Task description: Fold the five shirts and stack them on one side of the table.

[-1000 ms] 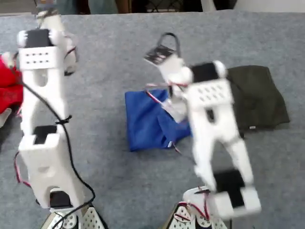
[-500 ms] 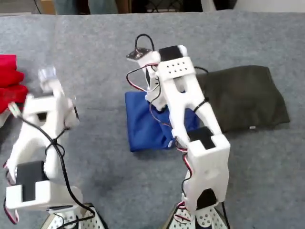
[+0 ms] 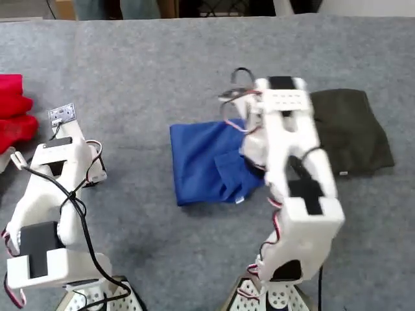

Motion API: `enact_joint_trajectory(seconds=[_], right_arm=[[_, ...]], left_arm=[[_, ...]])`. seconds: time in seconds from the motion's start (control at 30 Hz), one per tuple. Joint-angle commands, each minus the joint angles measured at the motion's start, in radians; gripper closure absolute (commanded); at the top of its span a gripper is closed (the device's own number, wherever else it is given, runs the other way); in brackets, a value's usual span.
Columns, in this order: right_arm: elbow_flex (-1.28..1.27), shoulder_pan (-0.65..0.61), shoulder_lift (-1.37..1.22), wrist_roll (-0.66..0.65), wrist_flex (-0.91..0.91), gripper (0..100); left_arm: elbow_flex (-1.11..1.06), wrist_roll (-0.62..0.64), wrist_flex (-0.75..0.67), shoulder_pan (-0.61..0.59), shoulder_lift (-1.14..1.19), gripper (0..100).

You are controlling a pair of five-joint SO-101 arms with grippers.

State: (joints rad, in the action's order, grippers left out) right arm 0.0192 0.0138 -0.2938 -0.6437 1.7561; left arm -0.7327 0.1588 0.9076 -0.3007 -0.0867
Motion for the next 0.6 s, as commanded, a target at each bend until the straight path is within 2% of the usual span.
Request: enact_joint_trajectory(seconds=[0.0, 0.07, 0.17, 0.37, 0.57], right_arm=[[-0.067, 0.057, 0.159, -0.069, 0.008, 98.4], [-0.079, 0.041, 0.217, -0.071, 0.005, 98.4], [-0.048, -0.061, 0.265, -0.068, -0.008, 98.4], [-0.002, -0.296, 0.202, 0.095, -0.219, 98.3], [-0.001, -0.345, 0.050, 0.133, -0.322, 98.3]], left_arm=[[0.015, 0.015, -0.008, 0.001, -0.008, 97], [0.015, 0.015, -0.008, 0.001, -0.008, 97], [0.015, 0.015, -0.009, 0.001, -0.008, 97], [0.015, 0.017, -0.009, 0.001, -0.006, 97], [0.013, 0.017, -0.011, 0.001, -0.006, 97]])
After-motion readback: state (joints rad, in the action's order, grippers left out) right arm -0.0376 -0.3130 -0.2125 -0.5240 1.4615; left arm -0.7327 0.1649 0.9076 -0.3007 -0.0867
